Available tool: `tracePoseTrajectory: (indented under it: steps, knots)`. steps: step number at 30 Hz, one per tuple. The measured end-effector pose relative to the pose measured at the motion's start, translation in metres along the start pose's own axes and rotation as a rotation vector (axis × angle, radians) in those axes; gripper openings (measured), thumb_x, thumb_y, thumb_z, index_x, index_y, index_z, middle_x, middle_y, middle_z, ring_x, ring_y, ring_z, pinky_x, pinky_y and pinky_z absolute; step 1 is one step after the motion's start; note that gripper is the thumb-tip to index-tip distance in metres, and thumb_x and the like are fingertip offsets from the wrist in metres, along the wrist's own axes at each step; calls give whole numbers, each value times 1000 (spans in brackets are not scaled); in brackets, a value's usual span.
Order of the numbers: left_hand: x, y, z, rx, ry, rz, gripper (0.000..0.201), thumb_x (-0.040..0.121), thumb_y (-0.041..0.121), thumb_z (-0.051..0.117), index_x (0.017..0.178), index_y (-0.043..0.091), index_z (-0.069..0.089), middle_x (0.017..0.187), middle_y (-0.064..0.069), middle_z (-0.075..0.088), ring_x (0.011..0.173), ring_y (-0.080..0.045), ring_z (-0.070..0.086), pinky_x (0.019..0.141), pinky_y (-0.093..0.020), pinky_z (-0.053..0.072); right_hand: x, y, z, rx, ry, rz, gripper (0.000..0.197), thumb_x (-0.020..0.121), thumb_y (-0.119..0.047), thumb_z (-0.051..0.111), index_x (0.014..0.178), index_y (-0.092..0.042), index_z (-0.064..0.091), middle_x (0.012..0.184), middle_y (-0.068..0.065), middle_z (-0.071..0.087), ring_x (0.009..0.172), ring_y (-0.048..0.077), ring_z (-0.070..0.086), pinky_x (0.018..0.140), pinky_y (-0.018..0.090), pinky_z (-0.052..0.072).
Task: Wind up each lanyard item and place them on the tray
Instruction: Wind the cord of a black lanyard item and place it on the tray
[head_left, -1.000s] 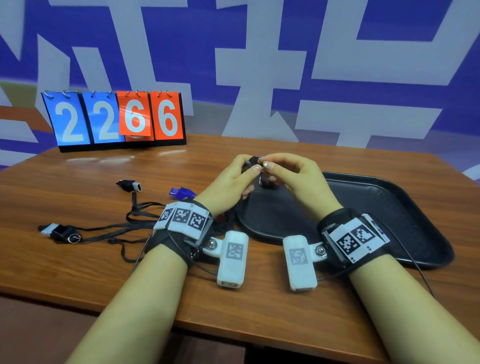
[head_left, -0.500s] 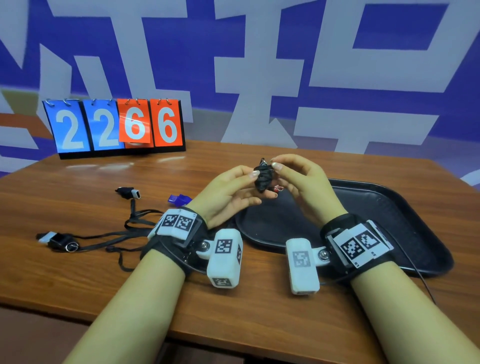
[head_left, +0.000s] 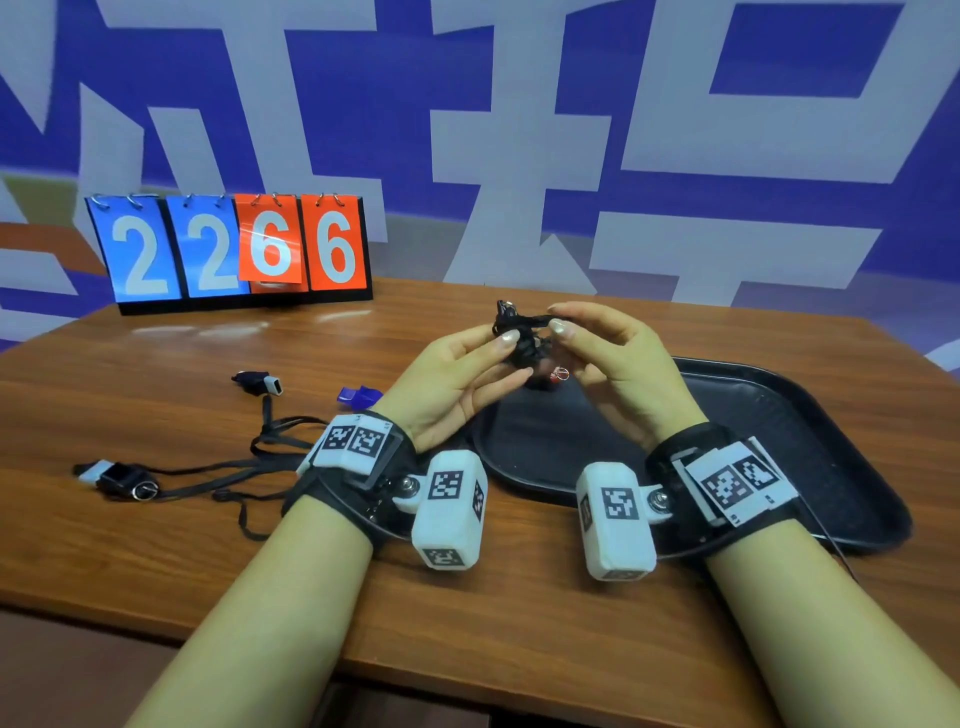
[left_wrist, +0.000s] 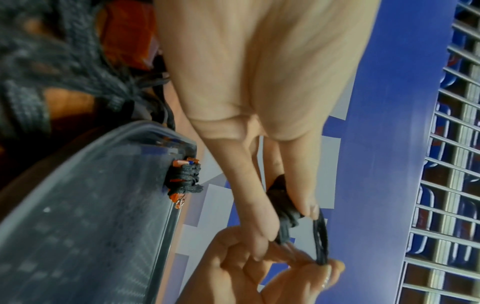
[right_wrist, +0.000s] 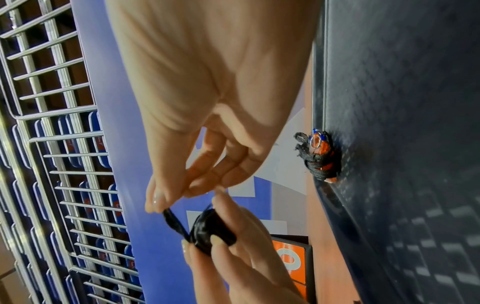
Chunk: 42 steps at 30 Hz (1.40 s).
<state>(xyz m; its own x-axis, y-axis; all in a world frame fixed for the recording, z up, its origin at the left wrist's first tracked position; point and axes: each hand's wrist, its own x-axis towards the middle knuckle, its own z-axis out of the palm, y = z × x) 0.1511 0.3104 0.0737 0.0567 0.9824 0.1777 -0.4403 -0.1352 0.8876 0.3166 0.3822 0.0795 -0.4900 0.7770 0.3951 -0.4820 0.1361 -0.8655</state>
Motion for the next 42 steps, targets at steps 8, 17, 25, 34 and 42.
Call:
tracePoseTrajectory:
  steps: [8, 17, 25, 34, 42]
  knots:
    - [4, -4, -1, 24, 119, 71, 36, 92, 32, 55, 115, 7, 64, 100, -9, 74, 85, -14, 73, 65, -14, 56, -1, 2, 0, 2, -85, 67, 13, 67, -17, 75, 79, -19, 78, 96, 6, 75, 85, 17, 68, 81, 26, 50]
    - [3, -5, 1, 92, 147, 57, 25, 103, 21, 47, 116, 11, 65, 103, -6, 76, 85, -19, 75, 58, -12, 53, -2, 3, 1, -149, -125, 83, 28, 90, -12, 58, 116, -13, 69, 107, 5, 72, 101, 15, 64, 87, 25, 52]
    - [6, -7, -2, 164, 133, 47, 28, 101, 11, 51, 126, 5, 63, 112, -14, 73, 100, -30, 72, 80, -24, 58, 1, 6, 5, -199, 74, 82, 6, 90, -5, 64, 92, -9, 68, 83, 5, 74, 77, 16, 68, 77, 31, 57]
    - [6, -8, -6, 275, 128, 74, 32, 100, 9, 53, 131, 4, 61, 115, -16, 72, 101, -32, 72, 86, -29, 58, 2, 4, 4, -146, 133, 177, 28, 89, -4, 66, 117, -5, 66, 93, 6, 73, 84, 18, 62, 85, 33, 46]
    - [8, -9, -10, 678, 127, 201, 33, 97, 9, 60, 128, 20, 63, 115, 8, 71, 94, -7, 70, 72, -23, 58, 0, 4, 2, -54, 153, 428, 22, 86, -9, 71, 107, -10, 74, 89, 7, 69, 82, 16, 59, 72, 24, 58]
